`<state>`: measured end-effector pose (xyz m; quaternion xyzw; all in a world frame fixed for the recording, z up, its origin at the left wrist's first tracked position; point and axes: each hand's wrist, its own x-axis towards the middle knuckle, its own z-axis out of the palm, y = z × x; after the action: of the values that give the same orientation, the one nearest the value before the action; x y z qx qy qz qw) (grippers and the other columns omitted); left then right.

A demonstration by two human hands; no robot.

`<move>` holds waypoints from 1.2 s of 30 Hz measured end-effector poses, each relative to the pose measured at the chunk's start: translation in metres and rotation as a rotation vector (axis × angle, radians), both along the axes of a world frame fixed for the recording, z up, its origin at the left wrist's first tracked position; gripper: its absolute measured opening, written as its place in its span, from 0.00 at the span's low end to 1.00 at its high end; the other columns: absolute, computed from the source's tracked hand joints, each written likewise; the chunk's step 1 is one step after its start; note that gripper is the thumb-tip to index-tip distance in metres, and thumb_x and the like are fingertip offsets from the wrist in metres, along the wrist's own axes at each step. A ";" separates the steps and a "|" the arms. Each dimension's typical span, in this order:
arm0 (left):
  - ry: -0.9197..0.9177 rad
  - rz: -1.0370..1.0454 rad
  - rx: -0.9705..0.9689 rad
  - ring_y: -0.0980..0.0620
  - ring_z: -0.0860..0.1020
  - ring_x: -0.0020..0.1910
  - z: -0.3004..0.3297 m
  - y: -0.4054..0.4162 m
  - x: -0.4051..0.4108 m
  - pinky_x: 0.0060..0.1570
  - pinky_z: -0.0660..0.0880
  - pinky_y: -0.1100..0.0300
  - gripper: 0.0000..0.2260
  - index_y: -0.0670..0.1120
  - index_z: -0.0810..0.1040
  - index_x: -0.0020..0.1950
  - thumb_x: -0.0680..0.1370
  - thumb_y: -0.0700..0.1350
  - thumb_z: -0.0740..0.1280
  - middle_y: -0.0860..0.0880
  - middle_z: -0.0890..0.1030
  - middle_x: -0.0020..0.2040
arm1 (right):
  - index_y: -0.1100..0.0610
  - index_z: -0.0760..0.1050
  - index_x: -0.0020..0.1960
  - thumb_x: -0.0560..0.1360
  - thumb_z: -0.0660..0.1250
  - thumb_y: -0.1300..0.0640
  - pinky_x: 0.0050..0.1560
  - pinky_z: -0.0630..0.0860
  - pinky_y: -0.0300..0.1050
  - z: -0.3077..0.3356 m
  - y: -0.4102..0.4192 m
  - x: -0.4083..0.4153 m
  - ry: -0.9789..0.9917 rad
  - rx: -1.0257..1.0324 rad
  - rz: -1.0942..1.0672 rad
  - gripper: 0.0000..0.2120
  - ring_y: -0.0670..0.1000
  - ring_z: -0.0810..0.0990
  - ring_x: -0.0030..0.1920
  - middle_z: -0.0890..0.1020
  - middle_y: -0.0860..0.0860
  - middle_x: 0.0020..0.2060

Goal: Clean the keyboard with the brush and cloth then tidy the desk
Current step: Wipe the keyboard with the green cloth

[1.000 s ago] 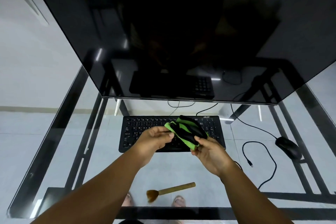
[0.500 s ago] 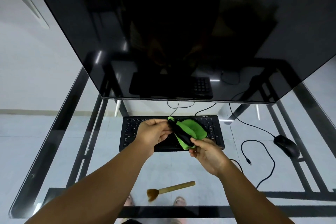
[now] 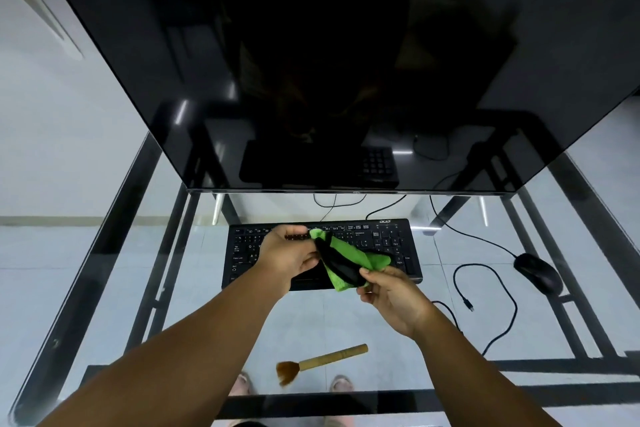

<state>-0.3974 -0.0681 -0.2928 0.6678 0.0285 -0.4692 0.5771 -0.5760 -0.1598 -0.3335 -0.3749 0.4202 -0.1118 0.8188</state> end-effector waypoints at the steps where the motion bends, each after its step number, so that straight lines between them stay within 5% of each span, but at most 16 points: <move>1: -0.042 -0.008 0.002 0.48 0.84 0.41 0.004 -0.001 0.001 0.38 0.79 0.60 0.17 0.44 0.74 0.56 0.71 0.33 0.73 0.40 0.83 0.48 | 0.61 0.75 0.42 0.69 0.70 0.61 0.37 0.71 0.43 -0.001 -0.002 0.000 0.006 0.009 -0.004 0.06 0.52 0.77 0.34 0.79 0.55 0.36; 5: -0.239 -0.128 -0.033 0.49 0.82 0.40 0.027 -0.006 0.009 0.43 0.81 0.59 0.19 0.46 0.75 0.56 0.69 0.35 0.76 0.42 0.83 0.47 | 0.63 0.79 0.53 0.79 0.64 0.53 0.38 0.72 0.42 -0.007 -0.012 -0.004 0.183 -0.109 -0.054 0.14 0.50 0.75 0.34 0.82 0.56 0.39; 10: -0.441 -0.437 -0.026 0.50 0.81 0.38 0.048 -0.015 0.021 0.50 0.81 0.52 0.20 0.50 0.73 0.55 0.69 0.40 0.76 0.45 0.84 0.44 | 0.59 0.79 0.54 0.78 0.66 0.48 0.42 0.73 0.42 0.002 -0.027 -0.002 0.256 -0.341 -0.193 0.14 0.50 0.77 0.40 0.81 0.53 0.43; 14: -0.533 -0.732 -0.027 0.54 0.79 0.38 0.061 -0.020 0.026 0.47 0.77 0.55 0.18 0.51 0.72 0.55 0.71 0.42 0.75 0.50 0.83 0.41 | 0.49 0.78 0.60 0.73 0.72 0.48 0.60 0.73 0.41 0.030 -0.039 0.009 0.074 -0.546 0.093 0.17 0.44 0.79 0.58 0.81 0.47 0.57; 17: -0.517 -0.880 -0.062 0.54 0.80 0.40 0.070 -0.022 0.029 0.53 0.75 0.53 0.17 0.50 0.72 0.55 0.71 0.41 0.75 0.50 0.83 0.41 | 0.48 0.77 0.62 0.66 0.78 0.47 0.63 0.73 0.44 0.043 -0.052 0.017 0.006 -0.607 0.348 0.26 0.44 0.78 0.61 0.81 0.46 0.60; 20: -0.506 -1.009 -0.067 0.54 0.80 0.40 0.076 -0.021 0.032 0.55 0.76 0.51 0.16 0.50 0.72 0.54 0.73 0.38 0.74 0.49 0.83 0.41 | 0.47 0.81 0.55 0.64 0.79 0.47 0.62 0.73 0.43 0.050 -0.059 0.023 0.051 -0.732 0.514 0.21 0.43 0.79 0.58 0.83 0.43 0.54; 24: -0.499 -0.986 -0.071 0.54 0.80 0.41 0.075 -0.017 0.032 0.56 0.76 0.50 0.15 0.51 0.73 0.55 0.73 0.40 0.74 0.48 0.83 0.42 | 0.48 0.78 0.40 0.70 0.77 0.55 0.47 0.73 0.42 0.054 -0.058 0.029 0.017 -0.760 0.625 0.08 0.44 0.77 0.41 0.79 0.42 0.36; 29: -0.394 -0.768 -0.110 0.55 0.81 0.49 0.051 0.011 0.032 0.57 0.73 0.57 0.16 0.50 0.75 0.59 0.74 0.46 0.74 0.50 0.83 0.47 | 0.56 0.74 0.46 0.74 0.71 0.62 0.36 0.68 0.31 0.053 -0.052 0.026 -0.031 -0.720 0.607 0.07 0.37 0.70 0.30 0.74 0.37 0.25; 36: -0.157 -0.610 -0.219 0.45 0.78 0.61 0.001 0.052 0.014 0.63 0.73 0.53 0.23 0.41 0.75 0.64 0.71 0.42 0.75 0.40 0.80 0.60 | 0.60 0.74 0.48 0.72 0.71 0.61 0.44 0.80 0.48 0.051 -0.042 0.020 -0.163 -0.389 0.421 0.08 0.55 0.83 0.43 0.85 0.57 0.42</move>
<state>-0.3831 -0.0157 -0.2918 0.6136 -0.2680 -0.5676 0.4791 -0.5560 -0.2016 -0.2820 -0.5933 0.2369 -0.0475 0.7678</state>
